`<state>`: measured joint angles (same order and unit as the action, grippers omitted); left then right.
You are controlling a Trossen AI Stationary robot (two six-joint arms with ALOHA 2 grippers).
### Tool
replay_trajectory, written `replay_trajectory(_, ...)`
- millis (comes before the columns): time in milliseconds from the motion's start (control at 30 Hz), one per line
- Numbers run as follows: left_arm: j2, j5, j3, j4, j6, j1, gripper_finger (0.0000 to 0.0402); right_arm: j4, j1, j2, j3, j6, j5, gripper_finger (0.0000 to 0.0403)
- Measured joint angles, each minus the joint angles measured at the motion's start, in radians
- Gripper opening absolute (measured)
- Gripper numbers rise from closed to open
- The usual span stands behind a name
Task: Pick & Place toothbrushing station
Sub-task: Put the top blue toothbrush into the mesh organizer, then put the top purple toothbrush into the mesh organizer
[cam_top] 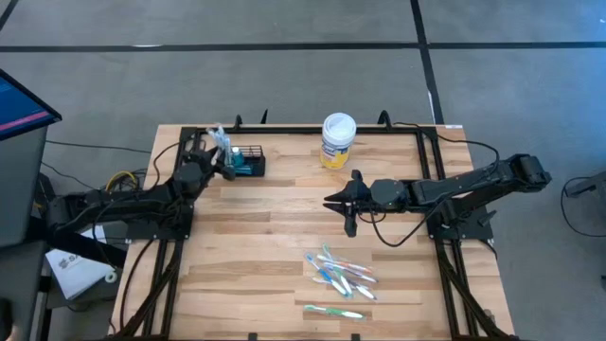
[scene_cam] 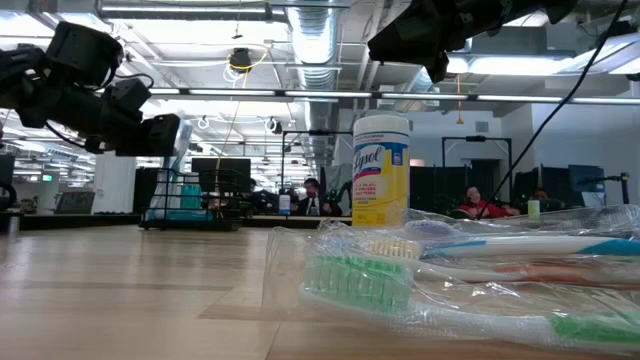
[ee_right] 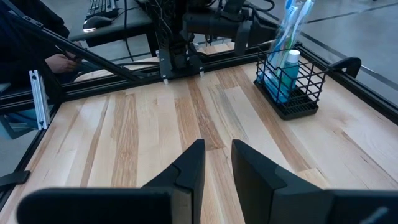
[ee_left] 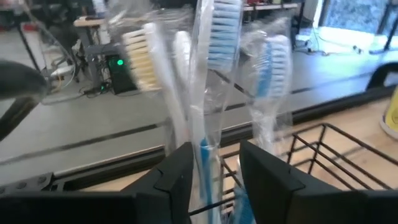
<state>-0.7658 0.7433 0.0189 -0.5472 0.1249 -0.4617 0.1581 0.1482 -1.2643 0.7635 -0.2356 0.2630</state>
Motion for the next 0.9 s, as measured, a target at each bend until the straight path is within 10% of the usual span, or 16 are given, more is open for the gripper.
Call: replay_trajectory(900, 0.184, 0.158, 0.015, -0.002, -0.163, 0.143, 0.0132, 0.0, 0.0, 0.0, 0.0, 0.0, 0.0, 0.0071)
